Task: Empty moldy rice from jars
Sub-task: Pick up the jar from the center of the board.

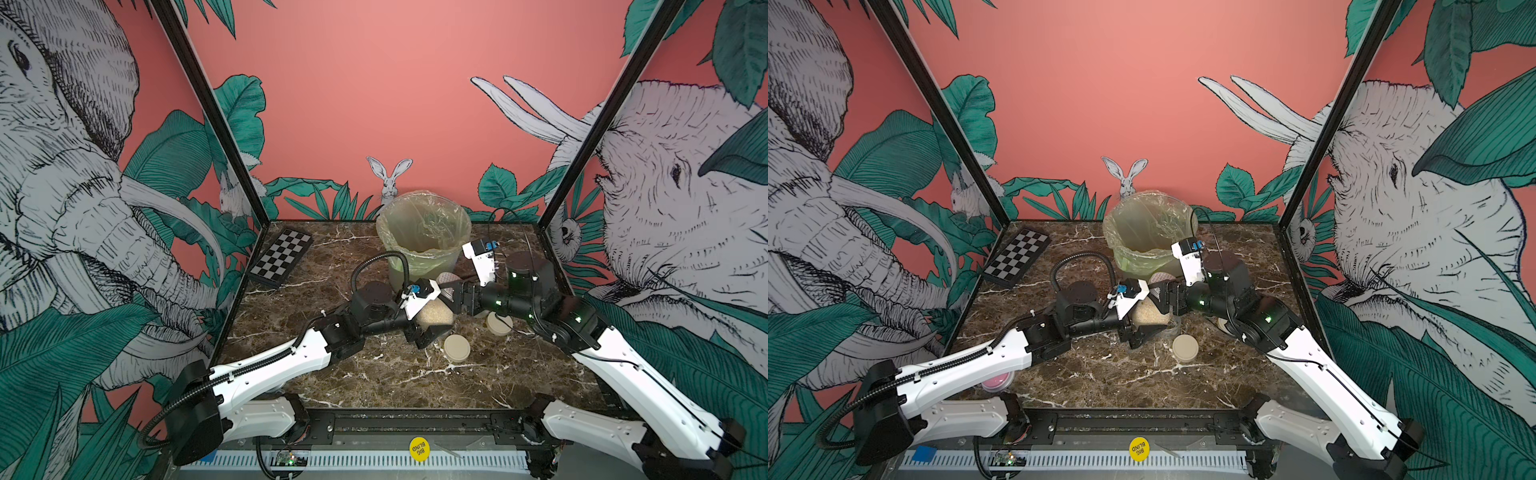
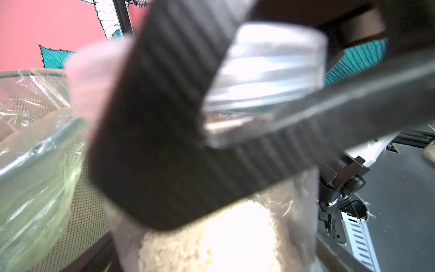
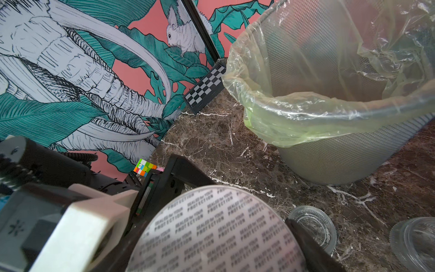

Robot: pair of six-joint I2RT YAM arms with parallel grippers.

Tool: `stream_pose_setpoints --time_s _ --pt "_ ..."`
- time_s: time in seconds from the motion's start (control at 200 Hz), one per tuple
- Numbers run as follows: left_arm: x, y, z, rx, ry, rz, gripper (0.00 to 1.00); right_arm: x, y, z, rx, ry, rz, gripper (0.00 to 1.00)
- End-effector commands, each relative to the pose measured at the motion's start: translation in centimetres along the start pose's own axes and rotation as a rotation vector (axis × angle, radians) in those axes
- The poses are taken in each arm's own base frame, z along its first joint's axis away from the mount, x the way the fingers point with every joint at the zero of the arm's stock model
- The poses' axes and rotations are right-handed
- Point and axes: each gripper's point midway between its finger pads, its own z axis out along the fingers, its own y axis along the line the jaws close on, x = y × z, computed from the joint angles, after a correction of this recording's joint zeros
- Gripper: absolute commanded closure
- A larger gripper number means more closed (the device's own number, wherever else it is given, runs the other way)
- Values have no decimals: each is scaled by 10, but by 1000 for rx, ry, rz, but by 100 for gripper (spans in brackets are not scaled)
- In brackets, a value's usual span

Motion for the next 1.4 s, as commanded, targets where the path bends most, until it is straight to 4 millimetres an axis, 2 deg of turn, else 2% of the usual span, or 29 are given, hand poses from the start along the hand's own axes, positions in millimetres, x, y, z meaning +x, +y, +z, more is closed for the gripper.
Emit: stream_pose_setpoints --time_s 0.0,0.31,0.475,0.66,0.9,1.165,1.305,1.395 --pt "-11 -2 -5 -3 -41 31 1 -28 15 -16 -59 -126 -1 41" --pt "0 -2 -9 -11 10 26 1 -31 14 -18 -62 -150 10 41" --pt "-6 1 -10 -29 -17 30 0 -29 15 -14 -74 -138 20 41" --pt "-2 2 -5 -28 -8 15 0 -34 21 -18 -103 -164 28 41" --pt "-11 8 -10 -67 -43 30 1 -32 20 -18 -103 -160 33 41" --pt "-1 11 -3 -67 7 34 21 -34 18 -22 -93 -188 38 37" --pt "-2 20 -3 -120 9 58 36 -33 15 -24 -80 -197 42 24" --pt "-5 26 -6 -154 -3 72 43 -33 10 -25 -61 -212 48 15"
